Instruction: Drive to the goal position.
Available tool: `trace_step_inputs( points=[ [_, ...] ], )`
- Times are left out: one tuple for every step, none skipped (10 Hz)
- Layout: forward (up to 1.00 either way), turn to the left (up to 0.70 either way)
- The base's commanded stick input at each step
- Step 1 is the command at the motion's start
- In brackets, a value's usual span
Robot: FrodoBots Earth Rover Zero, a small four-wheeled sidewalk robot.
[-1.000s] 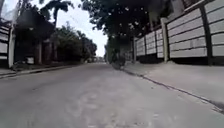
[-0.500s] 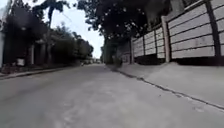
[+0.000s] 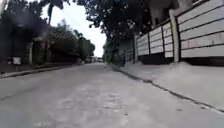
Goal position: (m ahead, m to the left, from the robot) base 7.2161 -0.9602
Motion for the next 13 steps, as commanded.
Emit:
trace_step_inputs(
  points=[
    [1.00, 0.00],
    [1.00, 0.00],
    [1.00, 0.00],
    [1.00, 0.00],
    [1.00, 0.00],
    [1.00, 0.00],
    [1.00, -0.06],
    [1.00, -0.19],
    [1.00, -0.26],
    [1.00, -0.10],
    [1.00, -0.05],
    [1.00, -0.03],
    [1.00, -0.03]
  ],
)
